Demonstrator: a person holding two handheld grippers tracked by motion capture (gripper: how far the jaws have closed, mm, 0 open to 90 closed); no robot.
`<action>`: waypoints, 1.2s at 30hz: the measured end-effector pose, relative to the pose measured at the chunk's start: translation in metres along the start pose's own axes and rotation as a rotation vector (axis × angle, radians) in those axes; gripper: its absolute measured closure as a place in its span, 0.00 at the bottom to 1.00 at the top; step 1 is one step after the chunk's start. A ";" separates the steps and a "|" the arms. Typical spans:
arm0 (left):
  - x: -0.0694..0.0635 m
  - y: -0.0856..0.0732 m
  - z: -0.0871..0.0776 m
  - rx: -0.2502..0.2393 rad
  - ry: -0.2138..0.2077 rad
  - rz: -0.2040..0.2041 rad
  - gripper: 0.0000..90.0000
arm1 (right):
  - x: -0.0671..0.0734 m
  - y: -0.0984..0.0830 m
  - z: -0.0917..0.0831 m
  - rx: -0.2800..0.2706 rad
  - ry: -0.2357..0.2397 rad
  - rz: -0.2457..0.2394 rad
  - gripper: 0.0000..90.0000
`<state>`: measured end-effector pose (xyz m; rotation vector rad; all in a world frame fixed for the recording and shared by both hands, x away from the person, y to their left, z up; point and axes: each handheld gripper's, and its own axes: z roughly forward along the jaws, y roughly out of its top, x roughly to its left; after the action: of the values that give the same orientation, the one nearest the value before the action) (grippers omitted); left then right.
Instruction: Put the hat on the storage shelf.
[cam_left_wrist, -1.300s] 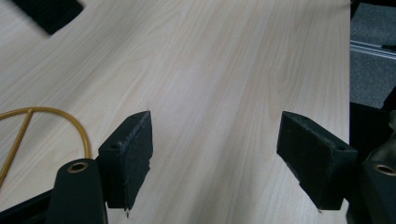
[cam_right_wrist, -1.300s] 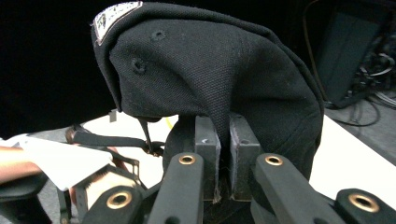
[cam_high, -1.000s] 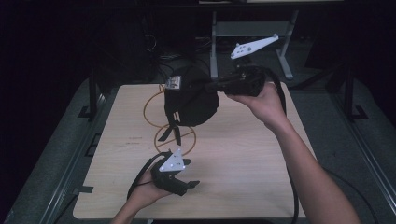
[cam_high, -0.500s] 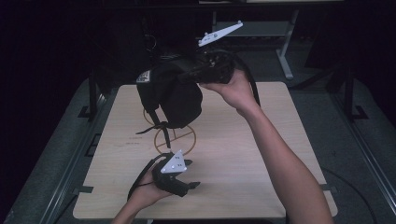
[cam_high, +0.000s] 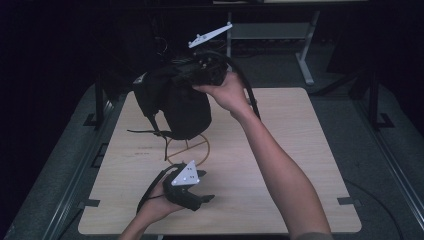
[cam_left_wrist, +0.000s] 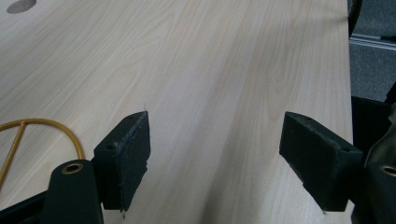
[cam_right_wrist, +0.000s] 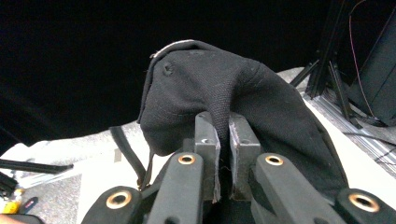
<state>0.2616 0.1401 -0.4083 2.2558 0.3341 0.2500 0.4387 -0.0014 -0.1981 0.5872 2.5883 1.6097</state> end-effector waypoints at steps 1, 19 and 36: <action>0.000 0.000 0.000 0.003 0.000 0.001 0.27 | 0.000 0.000 0.000 0.000 0.000 0.000 0.93; -0.001 -0.003 0.002 0.010 -0.014 -0.010 0.27 | -0.016 -0.014 0.050 0.029 -0.029 0.058 0.62; 0.004 -0.006 -0.005 -0.009 0.007 -0.038 0.26 | -0.019 -0.037 0.015 -0.011 -0.031 0.080 0.41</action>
<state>0.2630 0.1491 -0.4090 2.2377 0.3782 0.2397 0.4490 -0.0095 -0.2403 0.7178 2.5632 1.6233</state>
